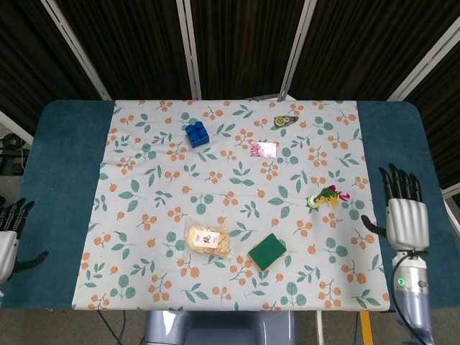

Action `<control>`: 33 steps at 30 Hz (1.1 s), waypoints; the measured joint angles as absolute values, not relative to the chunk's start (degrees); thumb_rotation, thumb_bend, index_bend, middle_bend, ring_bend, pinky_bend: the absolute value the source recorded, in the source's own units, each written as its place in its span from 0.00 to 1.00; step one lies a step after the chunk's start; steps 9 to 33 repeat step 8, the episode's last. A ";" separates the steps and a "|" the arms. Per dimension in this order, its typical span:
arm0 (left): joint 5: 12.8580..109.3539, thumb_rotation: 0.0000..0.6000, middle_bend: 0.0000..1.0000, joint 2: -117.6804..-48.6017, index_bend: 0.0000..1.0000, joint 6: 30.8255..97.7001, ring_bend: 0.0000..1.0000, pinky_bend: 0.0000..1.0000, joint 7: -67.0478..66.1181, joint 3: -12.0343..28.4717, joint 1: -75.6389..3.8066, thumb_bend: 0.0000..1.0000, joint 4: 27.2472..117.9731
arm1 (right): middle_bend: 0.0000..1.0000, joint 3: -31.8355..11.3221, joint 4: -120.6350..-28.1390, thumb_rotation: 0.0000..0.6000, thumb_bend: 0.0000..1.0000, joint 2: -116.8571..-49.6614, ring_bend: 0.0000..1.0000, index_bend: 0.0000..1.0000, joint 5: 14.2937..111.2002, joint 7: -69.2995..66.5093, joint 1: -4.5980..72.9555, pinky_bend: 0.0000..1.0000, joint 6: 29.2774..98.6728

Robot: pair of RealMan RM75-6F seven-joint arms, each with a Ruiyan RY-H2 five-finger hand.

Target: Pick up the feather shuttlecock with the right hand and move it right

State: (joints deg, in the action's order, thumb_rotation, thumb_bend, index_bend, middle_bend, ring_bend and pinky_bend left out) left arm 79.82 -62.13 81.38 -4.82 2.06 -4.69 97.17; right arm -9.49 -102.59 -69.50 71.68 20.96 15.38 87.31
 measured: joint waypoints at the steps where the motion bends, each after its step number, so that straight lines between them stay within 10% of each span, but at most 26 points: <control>1: 80.06 1.00 0.00 -62.16 0.00 81.51 0.00 0.00 -4.99 2.01 -4.68 0.19 97.07 | 0.00 -7.47 -101.06 1.00 0.05 -68.63 0.00 0.06 75.02 20.02 14.12 0.00 88.15; 8: 81.15 1.00 0.00 -62.12 0.00 81.97 0.00 0.00 -5.52 1.73 -4.67 0.19 96.19 | 0.00 0.10 -91.23 1.00 0.04 -65.96 0.00 0.04 84.89 12.89 8.01 0.00 91.46; 33: 81.15 1.00 0.00 -62.12 0.00 81.97 0.00 0.00 -5.52 1.73 -4.67 0.19 96.19 | 0.00 0.10 -91.23 1.00 0.04 -65.96 0.00 0.04 84.89 12.89 8.01 0.00 91.46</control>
